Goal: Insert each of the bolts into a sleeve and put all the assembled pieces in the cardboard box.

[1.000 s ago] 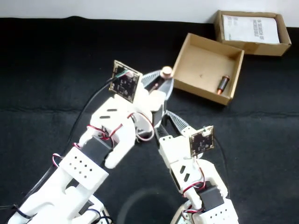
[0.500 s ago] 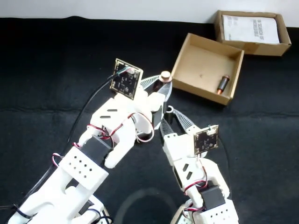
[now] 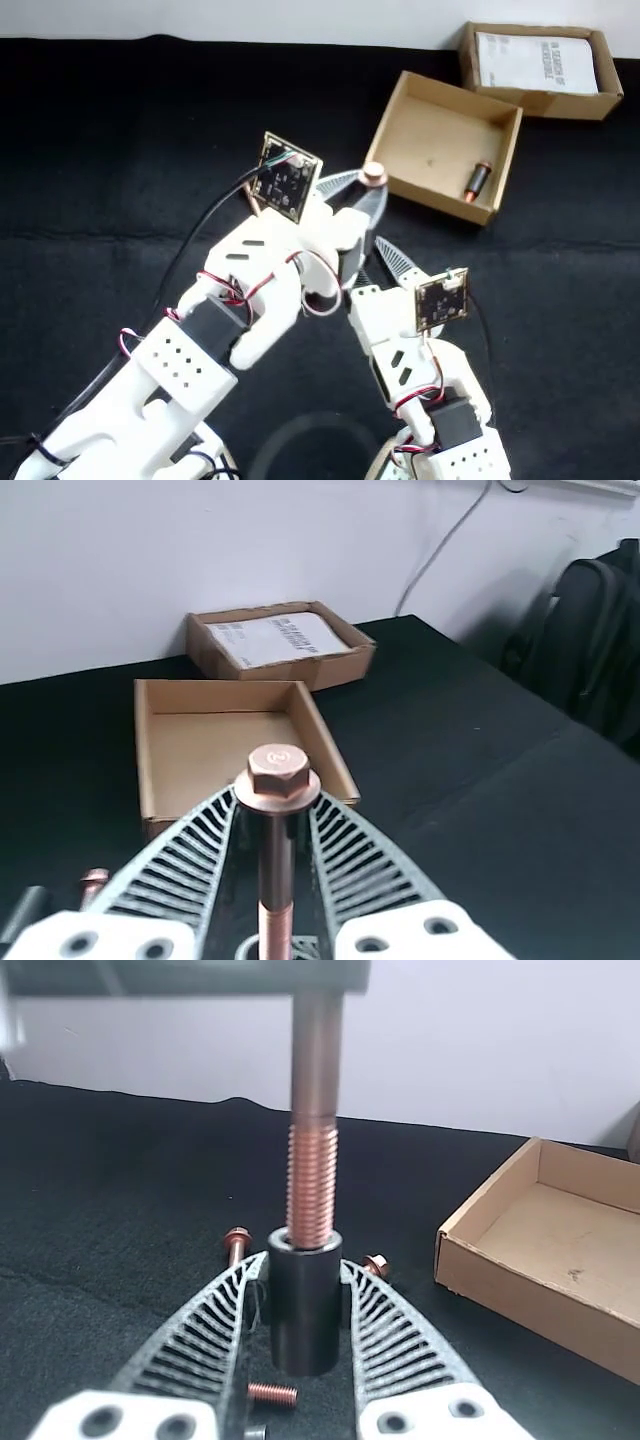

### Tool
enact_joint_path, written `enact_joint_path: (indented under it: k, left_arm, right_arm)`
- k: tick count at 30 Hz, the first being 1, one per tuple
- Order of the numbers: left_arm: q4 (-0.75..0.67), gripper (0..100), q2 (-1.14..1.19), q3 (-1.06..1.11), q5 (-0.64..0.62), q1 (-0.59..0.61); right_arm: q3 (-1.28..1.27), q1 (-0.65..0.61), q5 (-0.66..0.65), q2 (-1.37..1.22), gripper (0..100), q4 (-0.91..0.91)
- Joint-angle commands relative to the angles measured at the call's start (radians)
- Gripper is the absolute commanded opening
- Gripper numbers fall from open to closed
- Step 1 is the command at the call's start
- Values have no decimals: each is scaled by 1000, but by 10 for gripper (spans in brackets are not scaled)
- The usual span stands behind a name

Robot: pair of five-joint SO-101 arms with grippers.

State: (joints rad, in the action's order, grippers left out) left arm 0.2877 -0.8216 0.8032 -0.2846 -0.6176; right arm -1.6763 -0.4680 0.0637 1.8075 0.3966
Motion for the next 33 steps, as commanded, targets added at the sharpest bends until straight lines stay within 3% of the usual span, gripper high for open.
enact_joint_path:
  k: [1,7,29,33]
  left_arm:
    - [2,9,-7,-58,-2,-13]
    - [75,9,-7,-53,0,-10]
    - [58,9,4,-54,3,16]
    - [6,9,4,-53,77,13]
  right_arm:
    - [-122,12,11,18,7,-21]
    - [-122,16,11,22,7,-21]
    - [-122,12,12,22,7,-21]
    - [-122,12,12,21,7,-21]
